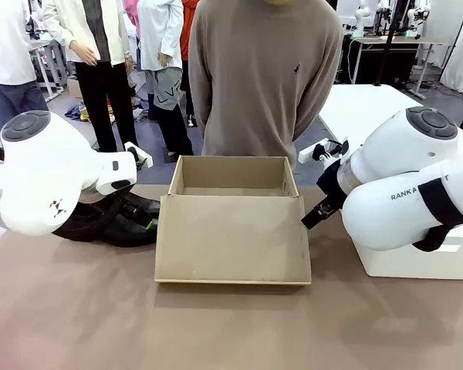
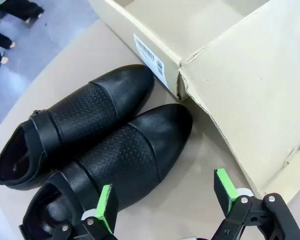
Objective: Pack the shoes into the box.
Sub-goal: Place one shoe of the Shoes into the Shoes Box.
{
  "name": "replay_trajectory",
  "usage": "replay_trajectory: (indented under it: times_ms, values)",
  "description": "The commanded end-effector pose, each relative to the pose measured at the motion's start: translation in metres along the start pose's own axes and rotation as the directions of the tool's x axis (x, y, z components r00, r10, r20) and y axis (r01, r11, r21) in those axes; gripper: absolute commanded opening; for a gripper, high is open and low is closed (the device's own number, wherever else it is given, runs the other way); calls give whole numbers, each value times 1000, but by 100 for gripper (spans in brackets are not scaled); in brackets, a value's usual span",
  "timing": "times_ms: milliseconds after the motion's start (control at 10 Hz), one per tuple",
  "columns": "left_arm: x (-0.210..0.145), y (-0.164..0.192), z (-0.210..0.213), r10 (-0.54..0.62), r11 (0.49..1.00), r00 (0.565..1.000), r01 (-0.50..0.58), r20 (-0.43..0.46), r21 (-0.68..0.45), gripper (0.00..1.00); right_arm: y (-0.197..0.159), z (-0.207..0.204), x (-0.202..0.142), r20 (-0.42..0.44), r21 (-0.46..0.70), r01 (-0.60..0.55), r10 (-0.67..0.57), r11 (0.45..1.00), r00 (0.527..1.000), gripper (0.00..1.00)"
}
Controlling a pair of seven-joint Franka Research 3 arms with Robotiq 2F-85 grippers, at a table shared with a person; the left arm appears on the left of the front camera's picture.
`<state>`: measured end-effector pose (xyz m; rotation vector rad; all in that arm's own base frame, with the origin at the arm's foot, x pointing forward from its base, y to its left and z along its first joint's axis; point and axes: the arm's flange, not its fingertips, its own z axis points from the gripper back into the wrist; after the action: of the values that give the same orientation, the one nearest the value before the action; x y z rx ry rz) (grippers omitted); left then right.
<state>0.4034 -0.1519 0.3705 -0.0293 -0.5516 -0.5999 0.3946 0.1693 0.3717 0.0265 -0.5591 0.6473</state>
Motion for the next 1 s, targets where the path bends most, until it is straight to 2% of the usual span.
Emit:
replay_trajectory:
  times_ms: [0,900]
  values:
    - [0,0,0,0,1000,1000,0,0,0,100,0,0,0,1,0,0,0,1000,1000,100]
    - [0,0,0,0,1000,1000,0,0,0,100,0,0,0,1,0,0,0,1000,1000,100]
